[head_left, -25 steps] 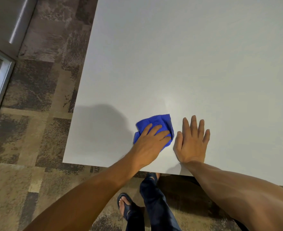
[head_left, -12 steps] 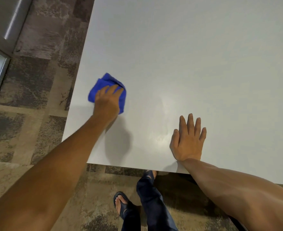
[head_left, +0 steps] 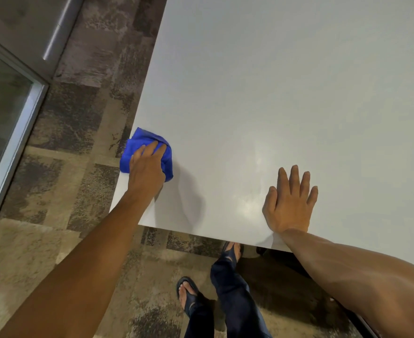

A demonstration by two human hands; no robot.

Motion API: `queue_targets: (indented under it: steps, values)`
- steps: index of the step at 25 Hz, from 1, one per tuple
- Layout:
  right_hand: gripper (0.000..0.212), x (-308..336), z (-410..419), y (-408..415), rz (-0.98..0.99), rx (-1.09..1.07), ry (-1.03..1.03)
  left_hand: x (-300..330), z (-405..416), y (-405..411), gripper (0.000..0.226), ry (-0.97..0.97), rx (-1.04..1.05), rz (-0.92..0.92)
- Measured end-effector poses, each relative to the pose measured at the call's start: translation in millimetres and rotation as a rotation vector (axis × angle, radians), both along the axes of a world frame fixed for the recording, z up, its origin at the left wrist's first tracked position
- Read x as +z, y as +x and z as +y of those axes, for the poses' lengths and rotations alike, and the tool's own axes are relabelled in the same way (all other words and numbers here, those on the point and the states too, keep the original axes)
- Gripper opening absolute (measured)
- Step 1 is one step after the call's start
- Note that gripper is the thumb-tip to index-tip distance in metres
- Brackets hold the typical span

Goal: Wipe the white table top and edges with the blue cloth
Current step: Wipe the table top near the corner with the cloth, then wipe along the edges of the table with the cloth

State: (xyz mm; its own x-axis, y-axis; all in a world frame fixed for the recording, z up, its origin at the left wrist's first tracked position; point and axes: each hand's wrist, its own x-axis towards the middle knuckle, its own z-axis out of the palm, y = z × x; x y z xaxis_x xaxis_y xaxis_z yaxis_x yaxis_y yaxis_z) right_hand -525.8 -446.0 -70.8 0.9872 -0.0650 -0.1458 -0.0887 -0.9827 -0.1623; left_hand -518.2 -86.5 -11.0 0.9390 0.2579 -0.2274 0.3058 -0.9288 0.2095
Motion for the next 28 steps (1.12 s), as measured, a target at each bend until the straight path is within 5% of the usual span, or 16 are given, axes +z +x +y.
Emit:
queue_targets:
  steps: [8, 13, 18, 25, 28]
  values:
    - [0.064, 4, 0, -1, 0.049, 0.016, -0.012, 25, 38, -88, 0.071, 0.146, -0.101, 0.411]
    - [0.066, 21, 0, 6, 0.235, 0.035, -0.003, 59, 54, -108, 0.034, 0.221, -0.099, 0.592]
    - [0.058, 65, 7, 33, 0.444, 0.04, 0.038, 107, 66, -137, 0.054, -0.378, 0.236, 0.402]
    - [0.05, 166, 70, 1, 0.509, 0.111, 0.747, 145, 42, -171, 0.035, -0.931, 0.638, 0.265]
    - [0.053, 207, 106, -40, 0.716, 0.262, 0.933, 157, 29, -194, 0.025, -1.236, 0.754, 0.164]
